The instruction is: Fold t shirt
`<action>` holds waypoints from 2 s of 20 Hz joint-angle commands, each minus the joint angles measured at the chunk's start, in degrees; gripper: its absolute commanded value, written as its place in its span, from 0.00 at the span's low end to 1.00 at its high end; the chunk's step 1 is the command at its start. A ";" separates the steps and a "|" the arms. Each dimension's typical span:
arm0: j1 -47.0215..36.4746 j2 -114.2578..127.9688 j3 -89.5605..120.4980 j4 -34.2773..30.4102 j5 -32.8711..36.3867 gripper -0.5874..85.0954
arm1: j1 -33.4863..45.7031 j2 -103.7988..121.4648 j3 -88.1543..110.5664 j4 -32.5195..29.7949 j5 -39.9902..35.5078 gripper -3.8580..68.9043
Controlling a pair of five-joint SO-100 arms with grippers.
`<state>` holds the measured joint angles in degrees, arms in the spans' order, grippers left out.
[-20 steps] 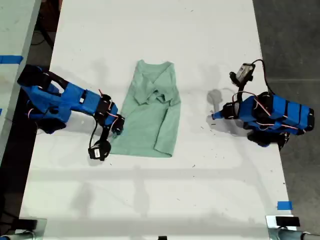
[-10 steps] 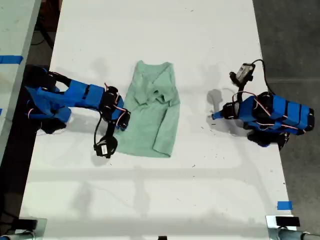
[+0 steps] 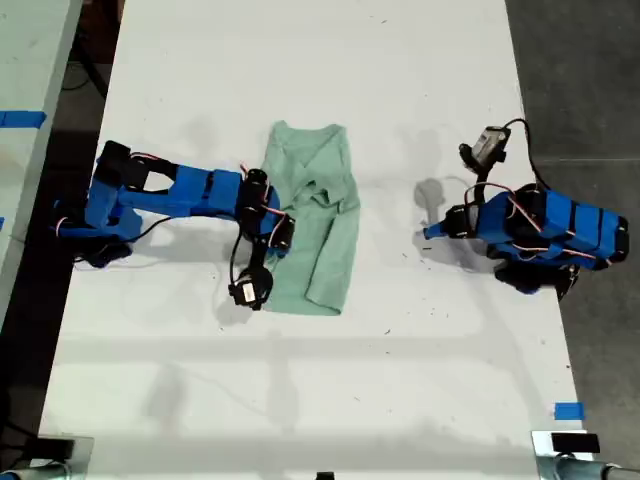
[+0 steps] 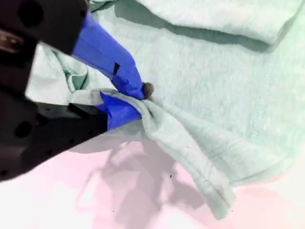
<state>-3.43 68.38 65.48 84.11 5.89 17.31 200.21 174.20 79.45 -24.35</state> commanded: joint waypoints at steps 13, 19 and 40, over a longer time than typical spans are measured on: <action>-2.37 -0.62 -9.23 1.41 1.93 0.25 | 0.35 0.70 2.64 -0.35 -0.18 0.08; -5.98 0.97 -11.16 -0.35 0.88 0.25 | 0.44 0.70 2.64 -0.35 -0.09 0.08; -3.96 18.02 -1.41 2.29 -14.33 0.25 | 0.79 0.70 2.72 -0.35 -0.62 0.08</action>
<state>-6.15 82.00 64.69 82.35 -7.38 17.67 200.21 174.20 79.45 -24.35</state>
